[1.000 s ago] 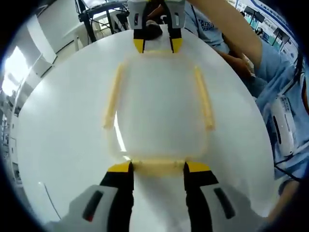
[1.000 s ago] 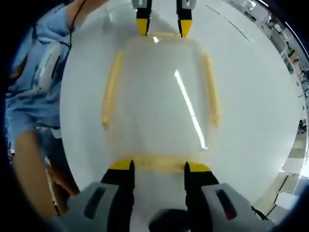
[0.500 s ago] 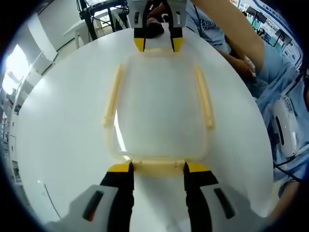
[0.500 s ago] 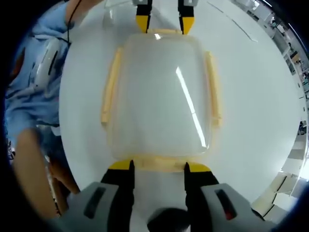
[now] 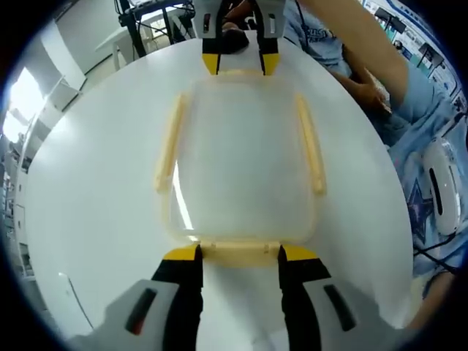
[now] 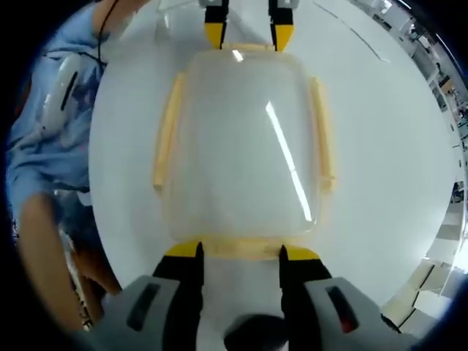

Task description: Snap each plastic latch of the storage box into its locked position after aligning the lid with the box until every specified latch is closed and the lid sits flush.

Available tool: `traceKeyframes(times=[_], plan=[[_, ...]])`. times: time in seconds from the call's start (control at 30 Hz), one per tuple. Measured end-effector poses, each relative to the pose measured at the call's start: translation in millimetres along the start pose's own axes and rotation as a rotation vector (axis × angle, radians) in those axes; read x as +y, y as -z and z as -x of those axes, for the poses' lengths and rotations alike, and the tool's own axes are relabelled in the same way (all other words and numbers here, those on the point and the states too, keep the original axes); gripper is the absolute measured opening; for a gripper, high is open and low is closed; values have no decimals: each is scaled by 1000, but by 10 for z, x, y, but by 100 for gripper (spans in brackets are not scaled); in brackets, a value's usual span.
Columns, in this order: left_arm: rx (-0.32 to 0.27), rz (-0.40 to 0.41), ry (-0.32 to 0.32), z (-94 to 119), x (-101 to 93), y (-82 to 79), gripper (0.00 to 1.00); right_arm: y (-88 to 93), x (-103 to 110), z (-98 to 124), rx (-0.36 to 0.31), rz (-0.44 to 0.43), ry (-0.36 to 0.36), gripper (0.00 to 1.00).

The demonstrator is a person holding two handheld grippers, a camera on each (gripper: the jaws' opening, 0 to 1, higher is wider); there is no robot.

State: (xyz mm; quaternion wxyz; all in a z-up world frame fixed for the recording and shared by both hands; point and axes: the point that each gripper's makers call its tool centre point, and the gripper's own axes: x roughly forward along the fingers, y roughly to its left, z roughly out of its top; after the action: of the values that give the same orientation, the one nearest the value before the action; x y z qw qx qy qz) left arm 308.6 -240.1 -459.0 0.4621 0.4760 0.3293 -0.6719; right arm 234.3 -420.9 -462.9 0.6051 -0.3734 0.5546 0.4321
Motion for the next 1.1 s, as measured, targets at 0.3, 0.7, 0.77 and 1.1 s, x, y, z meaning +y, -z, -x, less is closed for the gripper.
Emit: traceKeyframes(times=[0.3,0.7,0.77,1.1], plan=[[-39,0,0,9,-11,12,40,-10,18,0,-30,-25,15,41],[-119,-19,3,23,-10,-7,40,6,20,5,-15,-14,9,40],[-118,-16,3,20,-11,-26,40,14,13,11,-37,-15,9,40],[-82,-10,19,41,-5,-40,39,18,2,19,-139,-11,13,40]])
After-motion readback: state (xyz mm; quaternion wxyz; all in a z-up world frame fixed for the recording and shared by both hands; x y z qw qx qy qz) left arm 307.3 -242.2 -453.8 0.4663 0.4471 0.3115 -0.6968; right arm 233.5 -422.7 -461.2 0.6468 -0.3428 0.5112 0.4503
